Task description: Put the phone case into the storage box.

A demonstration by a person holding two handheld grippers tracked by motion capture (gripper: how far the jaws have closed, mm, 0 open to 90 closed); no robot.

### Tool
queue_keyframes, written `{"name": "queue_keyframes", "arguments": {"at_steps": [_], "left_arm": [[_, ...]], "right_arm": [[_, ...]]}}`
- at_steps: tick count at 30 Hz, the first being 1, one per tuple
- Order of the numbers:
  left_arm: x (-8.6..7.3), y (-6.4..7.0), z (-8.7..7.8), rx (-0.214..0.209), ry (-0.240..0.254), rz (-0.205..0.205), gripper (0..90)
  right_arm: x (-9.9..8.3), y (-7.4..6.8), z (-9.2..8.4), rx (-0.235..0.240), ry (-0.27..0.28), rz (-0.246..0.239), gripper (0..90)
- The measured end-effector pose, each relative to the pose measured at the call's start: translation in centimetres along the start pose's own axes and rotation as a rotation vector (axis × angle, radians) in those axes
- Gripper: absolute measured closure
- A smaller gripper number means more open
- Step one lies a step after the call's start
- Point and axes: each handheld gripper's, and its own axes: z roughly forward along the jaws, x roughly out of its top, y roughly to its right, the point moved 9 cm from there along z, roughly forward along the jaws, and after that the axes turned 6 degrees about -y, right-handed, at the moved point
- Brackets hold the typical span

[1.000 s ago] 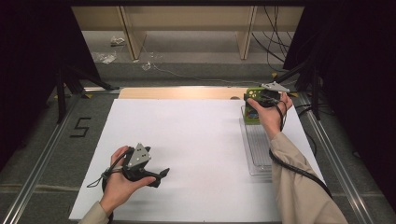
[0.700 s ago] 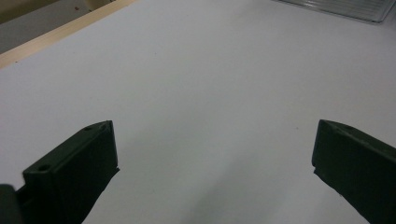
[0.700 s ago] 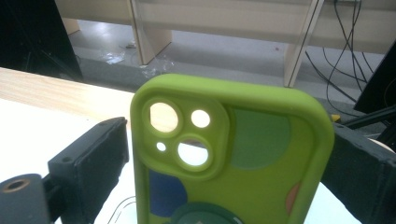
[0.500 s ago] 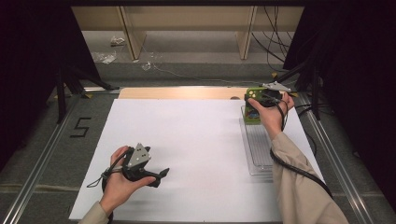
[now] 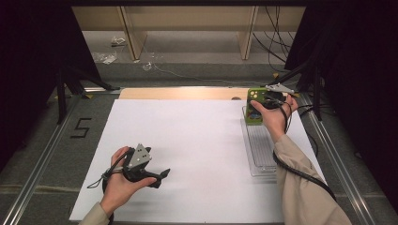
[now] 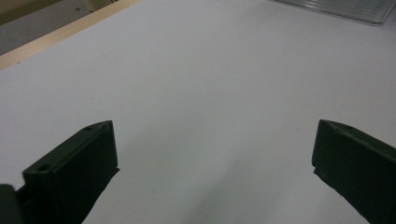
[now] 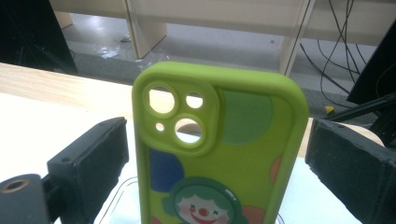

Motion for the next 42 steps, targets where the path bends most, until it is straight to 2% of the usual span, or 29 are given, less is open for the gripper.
{"name": "queue_keyframes", "arguments": {"at_steps": [12, 26, 42], "left_arm": [[0.0, 0.0, -0.1, 0.002, 0.0, -0.001, 0.0], [0.0, 0.0, 0.0, 0.002, -0.005, -0.001, 0.0], [0.0, -0.1, -0.1, 0.007, -0.006, -0.002, 0.0]], "right_arm": [[-0.7, -0.2, -1.2, -0.004, -0.012, -0.01, 8.5], [-0.7, -0.2, -2.9, 0.003, 0.031, -0.01, 10.2], [-1.5, -1.6, -4.9, 0.067, 0.059, -0.052, 12.7]]}}
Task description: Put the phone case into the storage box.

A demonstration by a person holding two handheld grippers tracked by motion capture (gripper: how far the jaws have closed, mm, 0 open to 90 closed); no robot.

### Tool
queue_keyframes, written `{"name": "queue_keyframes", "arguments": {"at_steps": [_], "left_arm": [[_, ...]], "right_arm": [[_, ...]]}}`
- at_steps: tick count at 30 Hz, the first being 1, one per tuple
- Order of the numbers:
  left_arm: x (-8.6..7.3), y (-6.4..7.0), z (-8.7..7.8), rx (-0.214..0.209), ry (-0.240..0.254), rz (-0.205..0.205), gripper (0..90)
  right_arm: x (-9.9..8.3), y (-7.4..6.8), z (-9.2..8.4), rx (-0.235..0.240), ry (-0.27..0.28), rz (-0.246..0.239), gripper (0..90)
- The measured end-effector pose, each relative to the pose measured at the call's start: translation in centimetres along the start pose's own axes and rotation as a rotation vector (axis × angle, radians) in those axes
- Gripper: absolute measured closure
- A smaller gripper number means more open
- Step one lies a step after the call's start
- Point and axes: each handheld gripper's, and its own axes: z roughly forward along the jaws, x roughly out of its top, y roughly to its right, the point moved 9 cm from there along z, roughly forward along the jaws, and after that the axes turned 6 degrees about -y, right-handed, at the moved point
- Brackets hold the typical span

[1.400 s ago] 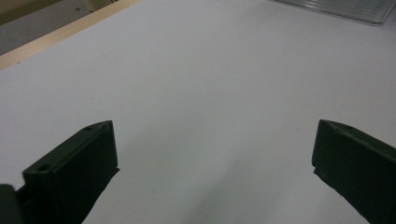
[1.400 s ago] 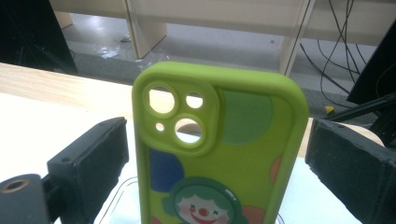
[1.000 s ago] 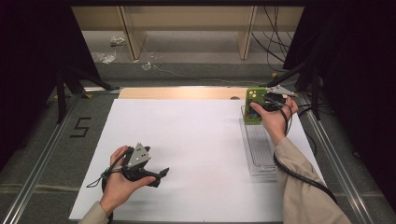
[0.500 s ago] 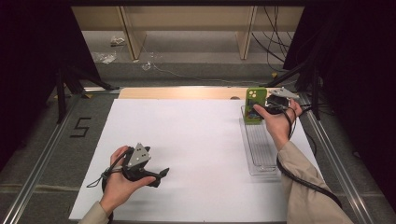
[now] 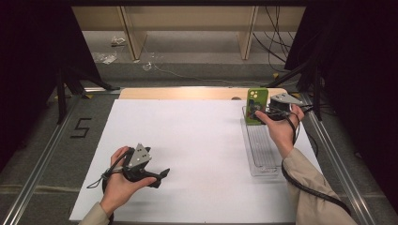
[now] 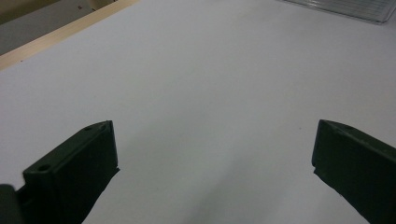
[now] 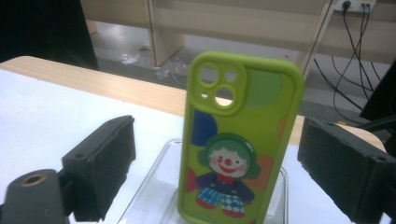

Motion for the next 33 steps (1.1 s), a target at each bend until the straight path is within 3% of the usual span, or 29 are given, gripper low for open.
{"name": "queue_keyframes", "arguments": {"at_steps": [33], "left_arm": [[0.0, -0.2, -0.1, 0.007, -0.001, -0.004, 0.0]], "right_arm": [[-1.1, -3.1, -4.1, 0.161, 0.033, -0.077, 13.1]]}}
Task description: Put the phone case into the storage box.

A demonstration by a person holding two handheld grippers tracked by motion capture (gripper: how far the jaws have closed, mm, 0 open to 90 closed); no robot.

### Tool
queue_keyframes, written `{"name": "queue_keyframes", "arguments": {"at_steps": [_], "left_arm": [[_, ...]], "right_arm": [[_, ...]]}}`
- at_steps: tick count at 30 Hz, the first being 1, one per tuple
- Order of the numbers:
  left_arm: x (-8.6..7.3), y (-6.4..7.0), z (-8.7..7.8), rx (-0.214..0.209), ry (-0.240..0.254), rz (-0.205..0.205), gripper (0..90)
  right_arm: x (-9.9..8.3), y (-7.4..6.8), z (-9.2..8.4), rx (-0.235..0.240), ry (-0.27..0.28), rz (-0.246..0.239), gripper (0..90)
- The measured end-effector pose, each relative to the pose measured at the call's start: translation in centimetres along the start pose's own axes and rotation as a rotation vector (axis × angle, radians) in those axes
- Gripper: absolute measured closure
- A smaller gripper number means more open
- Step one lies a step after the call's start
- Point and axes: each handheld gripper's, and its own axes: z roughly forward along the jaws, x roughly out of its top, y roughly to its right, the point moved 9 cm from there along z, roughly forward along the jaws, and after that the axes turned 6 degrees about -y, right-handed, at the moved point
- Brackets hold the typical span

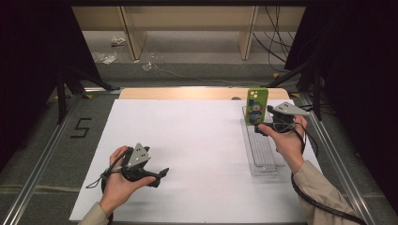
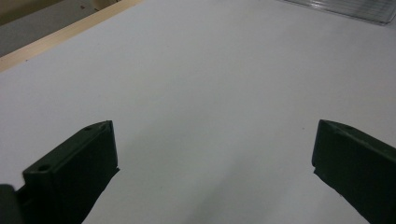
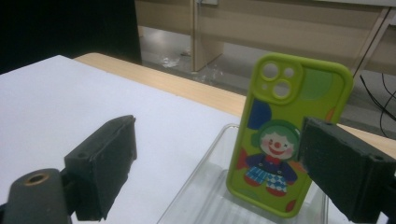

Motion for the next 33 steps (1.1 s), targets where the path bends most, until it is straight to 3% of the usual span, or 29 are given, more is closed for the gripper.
{"name": "queue_keyframes", "arguments": {"at_steps": [20, 33], "left_arm": [[0.0, -0.2, -0.1, 0.006, 0.003, -0.004, 0.0], [0.1, -0.2, -0.2, 0.009, 0.005, -0.004, 0.0]], "right_arm": [[-0.6, -2.3, -2.4, 0.071, 0.022, -0.027, 12.4], [-1.6, -2.8, -3.5, 0.095, 0.028, -0.031, 12.4]]}}
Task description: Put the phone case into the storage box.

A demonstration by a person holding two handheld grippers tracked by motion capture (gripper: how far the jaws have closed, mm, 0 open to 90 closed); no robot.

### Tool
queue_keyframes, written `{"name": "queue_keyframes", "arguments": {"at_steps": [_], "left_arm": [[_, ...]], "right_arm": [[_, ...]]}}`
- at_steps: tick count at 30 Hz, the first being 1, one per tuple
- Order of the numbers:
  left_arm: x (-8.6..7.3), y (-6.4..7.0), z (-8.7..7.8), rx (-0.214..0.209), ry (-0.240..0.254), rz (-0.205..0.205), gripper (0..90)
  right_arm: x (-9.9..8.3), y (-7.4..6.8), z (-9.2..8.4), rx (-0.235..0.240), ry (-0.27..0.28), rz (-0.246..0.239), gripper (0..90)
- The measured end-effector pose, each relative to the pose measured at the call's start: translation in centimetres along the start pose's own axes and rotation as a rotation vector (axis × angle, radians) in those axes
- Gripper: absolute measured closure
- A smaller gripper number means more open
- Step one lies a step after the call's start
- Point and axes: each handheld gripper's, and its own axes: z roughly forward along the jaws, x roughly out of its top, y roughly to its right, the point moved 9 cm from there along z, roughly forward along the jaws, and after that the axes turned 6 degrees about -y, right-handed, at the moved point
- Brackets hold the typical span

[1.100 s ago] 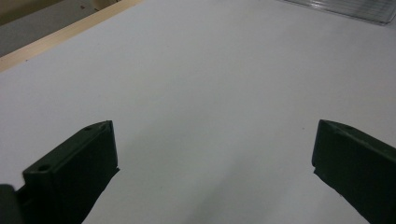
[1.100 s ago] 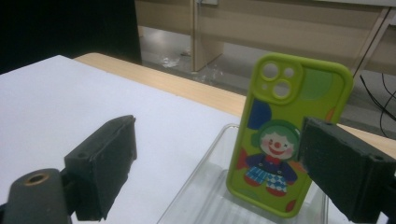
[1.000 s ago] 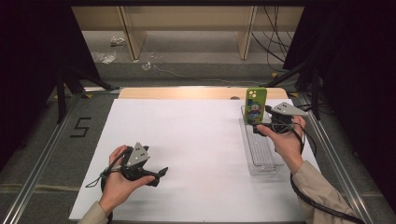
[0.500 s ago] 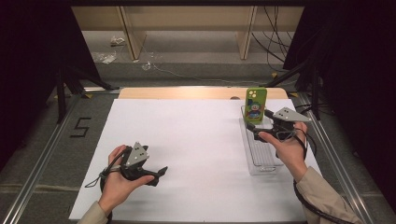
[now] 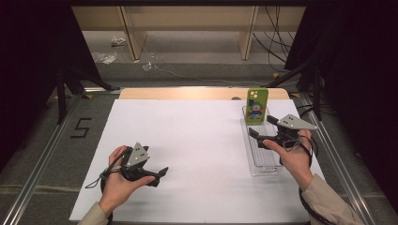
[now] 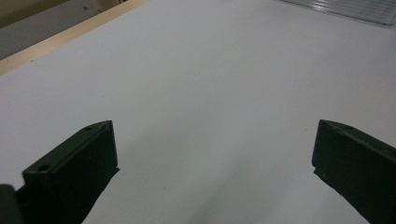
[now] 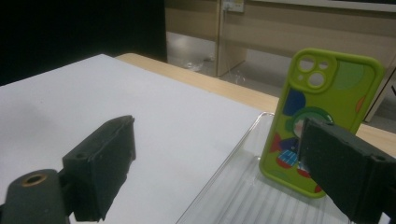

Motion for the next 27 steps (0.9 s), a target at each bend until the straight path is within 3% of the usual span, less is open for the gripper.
{"name": "queue_keyframes", "arguments": {"at_steps": [27], "left_arm": [[0.0, 0.0, -0.1, 0.001, 0.004, -0.003, 0.0]], "right_arm": [[-1.4, -0.7, -2.0, 0.023, 0.026, -0.016, 12.4]]}}
